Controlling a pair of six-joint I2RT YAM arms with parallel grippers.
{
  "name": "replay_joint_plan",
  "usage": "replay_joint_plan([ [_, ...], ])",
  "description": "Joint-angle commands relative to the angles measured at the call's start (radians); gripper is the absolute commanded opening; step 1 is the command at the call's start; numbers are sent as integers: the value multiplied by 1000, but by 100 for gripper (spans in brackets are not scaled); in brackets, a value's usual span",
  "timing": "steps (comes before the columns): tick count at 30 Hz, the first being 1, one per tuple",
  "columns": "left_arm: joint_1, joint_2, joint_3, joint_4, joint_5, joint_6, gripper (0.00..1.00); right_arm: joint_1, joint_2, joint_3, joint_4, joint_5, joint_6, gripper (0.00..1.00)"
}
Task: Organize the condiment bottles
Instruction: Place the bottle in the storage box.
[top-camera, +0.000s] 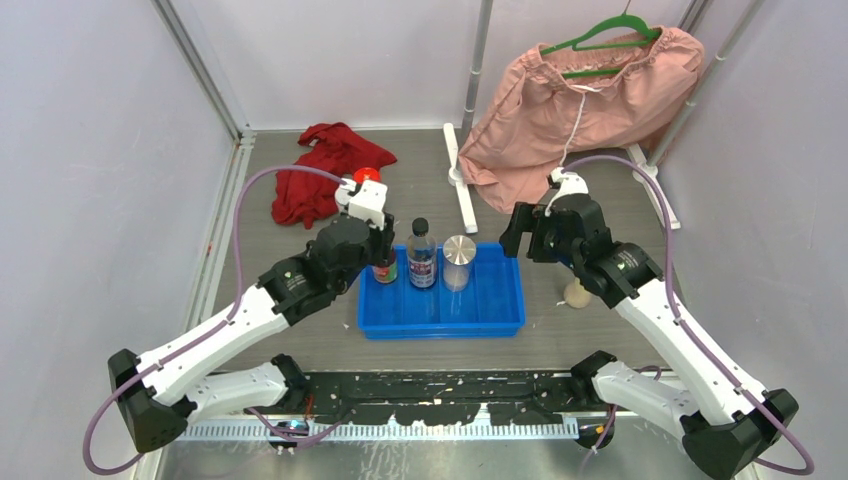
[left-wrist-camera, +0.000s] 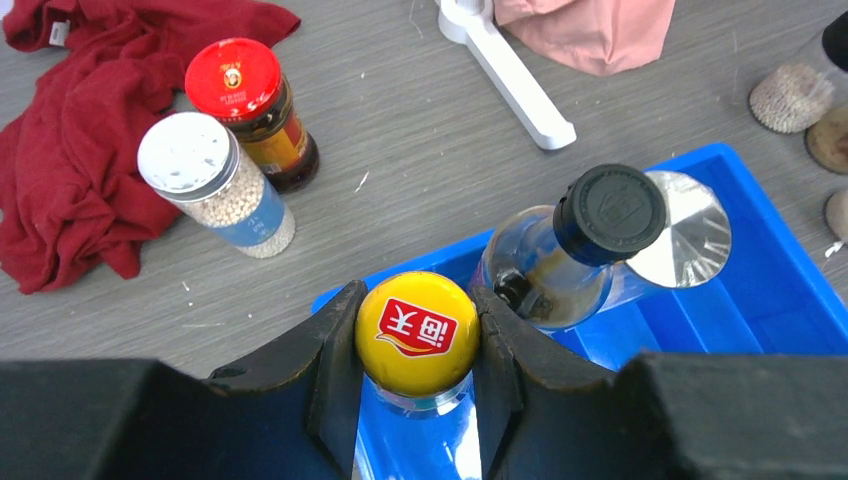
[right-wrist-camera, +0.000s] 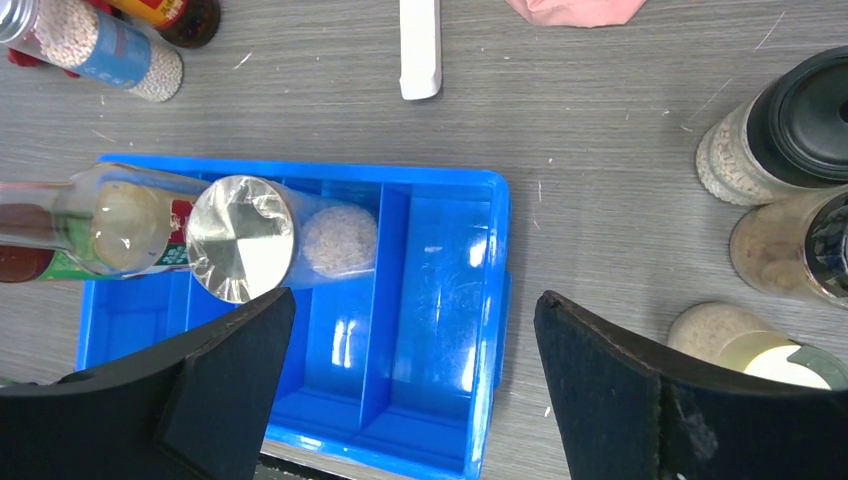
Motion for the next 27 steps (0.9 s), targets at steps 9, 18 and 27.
replay_joint_plan([
  [9,-11,-15,-49,309,-91,30,35,-3,9,-37,43,-26,-27,96],
  [18,-11,3,-91,390,-125,65,35,-3,9,-45,56,-23,-32,96],
  [27,-11,19,-125,458,-125,90,35,-3,16,-41,71,-24,-29,96],
])
